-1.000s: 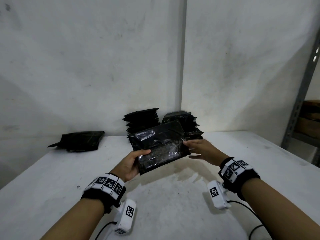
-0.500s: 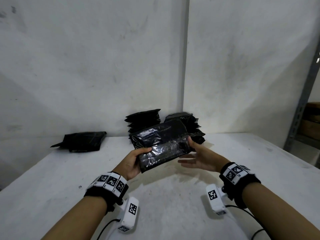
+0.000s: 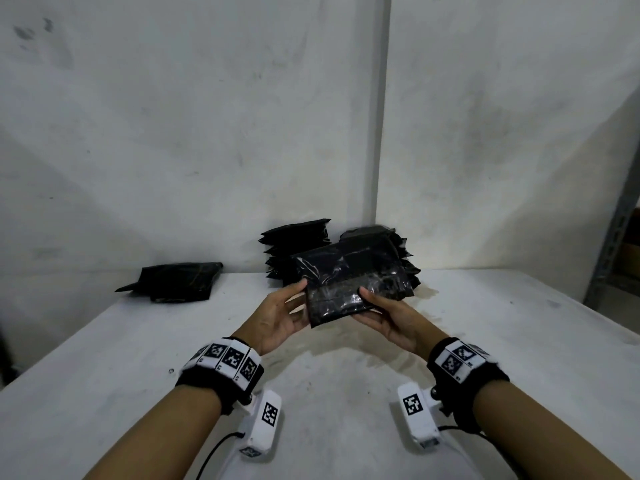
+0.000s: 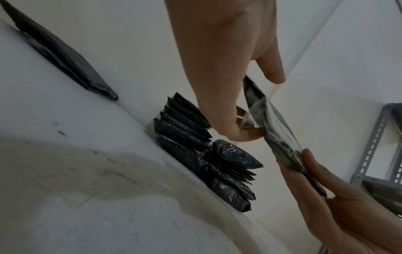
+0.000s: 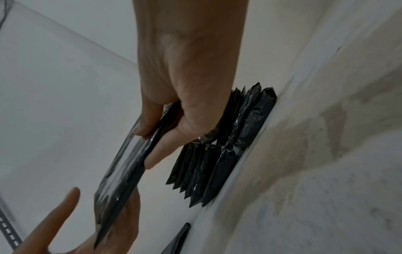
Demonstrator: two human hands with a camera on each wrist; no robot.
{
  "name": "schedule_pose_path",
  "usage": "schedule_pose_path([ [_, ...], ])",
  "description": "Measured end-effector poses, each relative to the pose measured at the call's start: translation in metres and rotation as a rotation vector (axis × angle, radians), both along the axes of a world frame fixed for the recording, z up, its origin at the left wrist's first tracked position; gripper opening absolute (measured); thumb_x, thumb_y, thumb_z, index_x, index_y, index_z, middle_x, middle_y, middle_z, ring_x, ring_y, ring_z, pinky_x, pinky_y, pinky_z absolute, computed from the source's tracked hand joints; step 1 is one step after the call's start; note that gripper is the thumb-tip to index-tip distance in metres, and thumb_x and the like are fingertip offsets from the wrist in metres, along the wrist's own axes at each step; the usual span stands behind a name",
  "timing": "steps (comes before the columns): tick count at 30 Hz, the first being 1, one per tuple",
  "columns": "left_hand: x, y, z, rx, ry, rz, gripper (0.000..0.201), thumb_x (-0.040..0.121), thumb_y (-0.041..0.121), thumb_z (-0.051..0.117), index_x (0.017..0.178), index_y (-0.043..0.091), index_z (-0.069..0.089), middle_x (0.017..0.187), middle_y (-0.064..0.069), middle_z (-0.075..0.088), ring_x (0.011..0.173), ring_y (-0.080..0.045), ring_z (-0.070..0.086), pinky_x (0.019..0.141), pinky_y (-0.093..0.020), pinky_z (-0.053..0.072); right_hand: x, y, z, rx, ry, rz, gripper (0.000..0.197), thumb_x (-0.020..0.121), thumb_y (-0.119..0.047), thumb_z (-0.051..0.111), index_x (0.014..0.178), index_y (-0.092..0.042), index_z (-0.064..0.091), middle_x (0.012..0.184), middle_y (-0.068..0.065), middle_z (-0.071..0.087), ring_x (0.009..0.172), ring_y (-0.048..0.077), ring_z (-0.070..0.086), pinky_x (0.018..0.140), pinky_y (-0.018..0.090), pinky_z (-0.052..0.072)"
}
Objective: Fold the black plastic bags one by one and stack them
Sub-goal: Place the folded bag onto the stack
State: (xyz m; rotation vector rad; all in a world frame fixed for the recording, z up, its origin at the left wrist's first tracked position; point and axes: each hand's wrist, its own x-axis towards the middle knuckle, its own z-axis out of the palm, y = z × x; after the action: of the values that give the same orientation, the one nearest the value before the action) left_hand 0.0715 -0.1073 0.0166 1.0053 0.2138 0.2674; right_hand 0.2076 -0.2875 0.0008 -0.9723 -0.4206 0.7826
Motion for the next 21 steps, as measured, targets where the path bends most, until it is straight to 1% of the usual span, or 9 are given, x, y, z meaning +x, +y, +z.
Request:
schedule_pose_path([
  [2,-0.001,0.004,-0.002,-0.011,-0.005,0.01,0.016,0.084,0.009,0.06,0.098,0.011,0.066,0.093,-0.005,0.067,0.076,-0.015,0.063,0.069,-0.023,0.053,0.001,-0.003,-0.002,0.006,0.011,-0.007,0.033,0.086,-0.01,0.063,0.118,0.001,0.06,0.115,0.021,0.068,0.094,0.026,0.071,0.081,0.033,0.059],
  [5,0.001,0.006,-0.008,0.003,-0.035,0.048,0.027,0.086,-0.006,0.055,0.109,0.005,0.061,0.092,-0.007,0.071,0.077,-0.013,0.069,0.066,-0.023,0.057,0.003,-0.006,-0.002,0.002,0.021,-0.024,0.026,0.087,-0.009,0.062,0.111,0.001,0.063,0.111,0.02,0.069,0.09,0.025,0.072,0.075,0.031,0.06],
  [9,0.005,0.011,-0.018,-0.034,-0.079,0.162,0.028,0.088,-0.015,0.052,0.114,-0.005,0.053,0.111,-0.019,0.063,0.094,-0.023,0.068,0.069,-0.029,0.06,0.008,-0.009,-0.001,-0.001,0.02,-0.081,0.019,0.09,-0.006,0.06,0.107,0.001,0.064,0.104,0.019,0.071,0.085,0.025,0.073,0.067,0.029,0.06],
  [11,0.007,0.012,-0.021,0.009,-0.087,0.223,0.026,0.086,-0.016,0.054,0.11,-0.004,0.054,0.11,-0.02,0.061,0.09,-0.023,0.07,0.071,-0.03,0.06,0.009,-0.009,-0.002,-0.007,0.001,-0.1,0.02,0.091,-0.005,0.06,0.109,0.001,0.063,0.104,0.019,0.071,0.084,0.025,0.073,0.065,0.028,0.06],
  [14,0.011,0.008,-0.024,0.07,-0.107,0.315,0.021,0.086,-0.012,0.057,0.1,0.002,0.053,0.103,-0.022,0.061,0.083,-0.023,0.071,0.079,-0.031,0.059,0.008,-0.006,-0.003,0.018,-0.013,-0.109,0.025,0.09,-0.004,0.061,0.114,0.002,0.062,0.107,0.019,0.071,0.086,0.024,0.073,0.065,0.027,0.059],
  [16,0.012,0.005,-0.025,0.106,-0.117,0.378,0.02,0.085,-0.01,0.061,0.096,0.005,0.053,0.107,-0.027,0.061,0.085,-0.024,0.07,0.084,-0.032,0.057,0.007,-0.005,-0.003,0.036,-0.007,-0.108,0.031,0.089,-0.004,0.061,0.119,0.003,0.06,0.11,0.02,0.07,0.087,0.025,0.073,0.066,0.027,0.059],
  [18,0.015,0.004,-0.027,0.163,-0.101,0.439,0.02,0.083,-0.009,0.064,0.093,0.004,0.053,0.112,-0.03,0.06,0.09,-0.027,0.068,0.084,-0.031,0.057,0.006,-0.003,-0.002,0.043,-0.005,-0.107,0.034,0.088,-0.004,0.062,0.121,0.005,0.059,0.111,0.021,0.069,0.088,0.025,0.073,0.066,0.028,0.059],
  [20,0.018,0.004,-0.03,0.255,-0.063,0.494,0.017,0.085,-0.007,0.064,0.091,0.004,0.053,0.113,-0.029,0.061,0.092,-0.026,0.067,0.084,-0.03,0.057,0.005,-0.002,-0.001,0.038,-0.014,-0.106,0.038,0.086,-0.005,0.063,0.123,0.006,0.058,0.113,0.021,0.068,0.089,0.025,0.072,0.067,0.028,0.059],
  [21,0.02,0.004,-0.033,0.338,-0.027,0.527,0.015,0.086,-0.004,0.064,0.091,0.005,0.054,0.114,-0.025,0.061,0.095,-0.026,0.065,0.086,-0.031,0.057,0.005,-0.001,-0.001,0.034,-0.023,-0.107,0.042,0.084,-0.005,0.064,0.124,0.005,0.057,0.115,0.02,0.068,0.09,0.025,0.072,0.067,0.028,0.059],
])
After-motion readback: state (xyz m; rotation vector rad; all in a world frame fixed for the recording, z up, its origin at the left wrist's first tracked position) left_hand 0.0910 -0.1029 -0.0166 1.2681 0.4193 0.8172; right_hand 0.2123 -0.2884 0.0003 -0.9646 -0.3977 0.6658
